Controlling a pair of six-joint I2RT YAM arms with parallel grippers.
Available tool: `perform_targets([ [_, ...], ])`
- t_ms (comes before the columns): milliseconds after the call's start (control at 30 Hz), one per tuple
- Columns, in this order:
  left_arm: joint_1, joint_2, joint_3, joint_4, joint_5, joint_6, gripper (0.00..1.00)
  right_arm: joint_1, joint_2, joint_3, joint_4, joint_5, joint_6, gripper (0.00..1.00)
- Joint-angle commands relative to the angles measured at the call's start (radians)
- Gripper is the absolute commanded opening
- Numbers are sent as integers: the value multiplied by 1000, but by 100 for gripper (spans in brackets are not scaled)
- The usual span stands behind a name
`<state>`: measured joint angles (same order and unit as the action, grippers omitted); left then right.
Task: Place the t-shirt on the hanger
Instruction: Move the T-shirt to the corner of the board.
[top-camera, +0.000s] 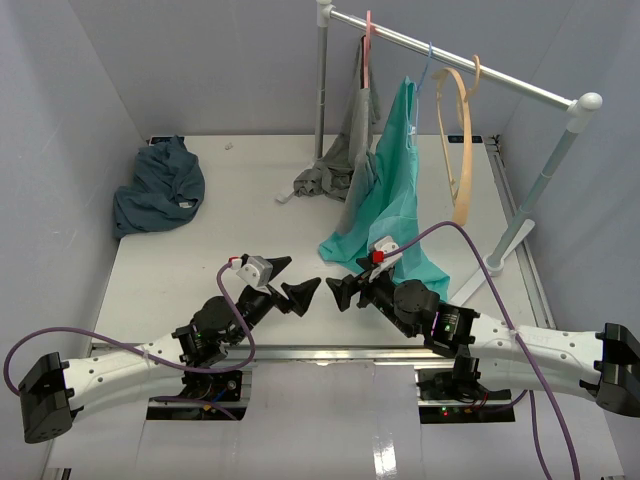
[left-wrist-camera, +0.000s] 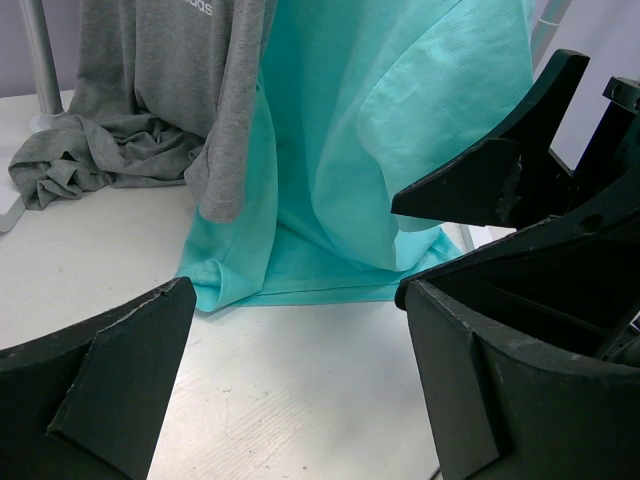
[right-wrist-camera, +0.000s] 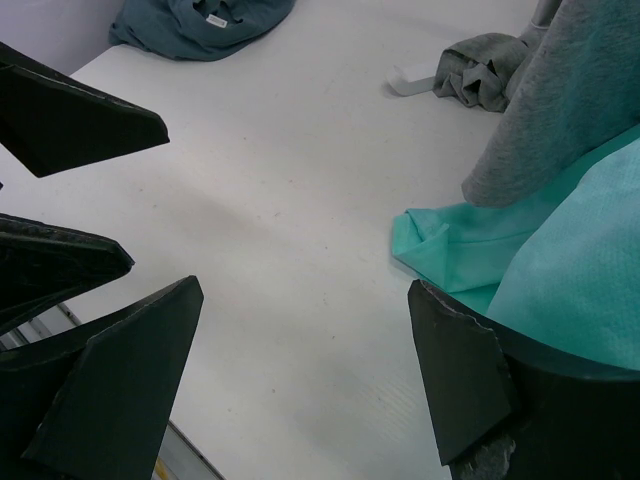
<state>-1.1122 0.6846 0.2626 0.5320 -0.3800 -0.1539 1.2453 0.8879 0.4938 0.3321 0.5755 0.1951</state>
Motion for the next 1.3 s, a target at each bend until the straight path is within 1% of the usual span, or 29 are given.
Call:
perform_targets([
  [0, 0, 0, 1, 17, 1, 2, 97, 3, -6, 5, 50, 33, 6, 90],
  [133, 0, 18, 8, 9, -45, -7, 97, 5, -3, 8, 48, 29, 7, 90],
  [200, 0, 60, 29, -6, -133, -15, 96, 5, 3, 8, 47, 24, 11, 90],
  [300, 8, 149, 99, -58, -349, -57, 97, 5, 15, 19, 30, 38, 11, 90],
  [333, 19, 174, 133, -94, -396, -85, 97, 4, 19, 24, 20, 48, 12, 90],
  [367, 47, 197, 184, -196, -395, -142, 96, 4, 22, 33, 5, 59, 16, 90],
  [400, 90, 223, 249, -349, -376, -221, 96, 5, 27, 43, -12, 70, 21, 90],
  [433, 153, 239, 312, -395, -356, -305, 94, 4, 29, 50, -17, 72, 25, 90],
  [467, 220, 266, 341, -452, -341, -362, 93, 4, 28, 53, -20, 66, 31, 90],
  [533, 308, 308, 382, -518, -270, -438, 92, 5, 19, 49, -24, 52, 41, 90],
  [600, 506, 333, 400, -529, -184, -495, 91, 5, 4, 41, -22, 48, 56, 90],
  [667, 650, 340, 400, -550, -128, -554, 87, 3, -9, 34, -22, 39, 53, 90],
  [700, 687, 346, 393, -535, -121, -569, 84, 5, -11, 33, -22, 29, 50, 90],
  [767, 825, 380, 394, -493, -61, -635, 78, 5, -17, 35, -24, 20, 41, 90],
  [800, 919, 407, 403, -495, -29, -674, 76, 5, -17, 38, -28, 20, 41, 90],
  [900, 1089, 525, 444, -518, 104, -799, 75, 3, -18, 49, -47, 18, 52, 90],
  [933, 1169, 594, 467, -524, 130, -817, 75, 5, -18, 51, -58, 14, 59, 91],
  [1067, 1260, 728, 480, -464, 140, -895, 73, 5, -23, 59, -68, 1, 64, 91],
  [1167, 1293, 806, 472, -381, 120, -916, 68, 5, -26, 67, -85, 10, 58, 91],
  [1267, 1305, 881, 501, -318, 101, -903, 67, 5, -41, 73, -97, 1, 58, 91],
])
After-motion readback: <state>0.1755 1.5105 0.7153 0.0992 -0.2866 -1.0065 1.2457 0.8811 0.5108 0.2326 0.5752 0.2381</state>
